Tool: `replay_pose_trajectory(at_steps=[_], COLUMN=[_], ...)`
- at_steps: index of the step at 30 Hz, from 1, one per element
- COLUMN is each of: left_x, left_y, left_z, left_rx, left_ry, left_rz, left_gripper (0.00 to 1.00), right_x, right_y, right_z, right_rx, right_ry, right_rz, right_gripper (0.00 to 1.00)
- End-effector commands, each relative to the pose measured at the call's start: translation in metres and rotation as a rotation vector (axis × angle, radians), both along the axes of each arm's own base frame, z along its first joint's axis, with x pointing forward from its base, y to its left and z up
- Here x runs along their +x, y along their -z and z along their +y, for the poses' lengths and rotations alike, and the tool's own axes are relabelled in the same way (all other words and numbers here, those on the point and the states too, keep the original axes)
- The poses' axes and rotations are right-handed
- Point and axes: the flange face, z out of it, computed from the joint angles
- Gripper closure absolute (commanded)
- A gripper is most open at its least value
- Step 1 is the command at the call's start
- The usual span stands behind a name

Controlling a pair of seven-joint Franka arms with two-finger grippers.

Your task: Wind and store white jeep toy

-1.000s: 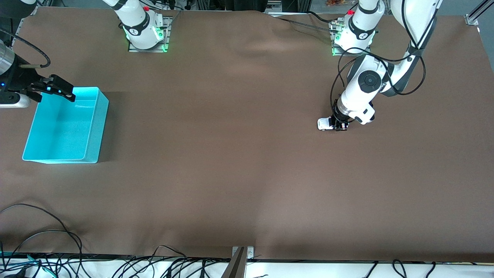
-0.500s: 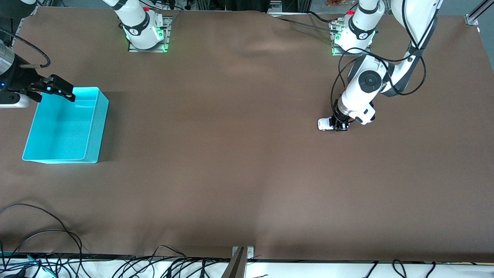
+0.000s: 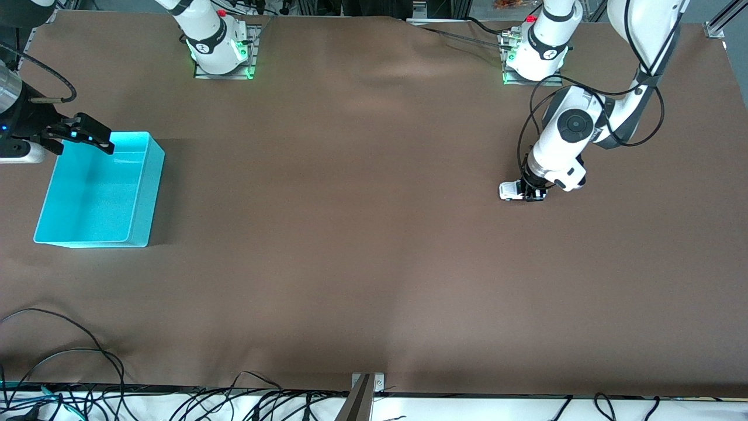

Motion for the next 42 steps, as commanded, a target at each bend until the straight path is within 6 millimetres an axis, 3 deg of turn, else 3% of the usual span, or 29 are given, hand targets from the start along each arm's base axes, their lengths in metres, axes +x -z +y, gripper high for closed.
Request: replay_pose_trajectory(at_steps=[1,21,24,32,34,35,42], left_x=[0.003,0.002,0.003,0.009,0.009,0.011,0.024], left_y=[0.022,0.032,0.031,0.027,0.026,0.024,0.001], left_z=[0.028,0.113,0.118,0.133,0.139,0.144,0.164], left_rx=[0.017,0.106,0.113,0.115,0.117,0.118,0.151], left_ry=[0.018,0.064,0.066,0.060,0.072,0.069,0.035], left_rz=[0.007,0.001,-0.001,-0.012,-0.010,-0.014,-0.043], left_gripper=[0.87,0.81,0.73,0.32,0.15,0.00,0.00], right_x=[0.002,0.002,0.002,0.001,0.001,0.001,0.001], right_y=[-0.005,-0.005,-0.005,-0.005,-0.005,-0.005,-0.005], right_z=[0.001,0.001,0.001,0.001,0.001,0.001,0.001], right_rx=[0.013,0.013,0.013,0.013,0.013,0.013,0.013], right_ry=[0.007,0.007,0.007,0.007,0.007,0.007,0.007], right_rz=[-0.006,-0.004,-0.004,-0.003,-0.001,-0.001,0.000], right_gripper=[0.00,0.00,0.00,0.00,0.00,0.00,0.00])
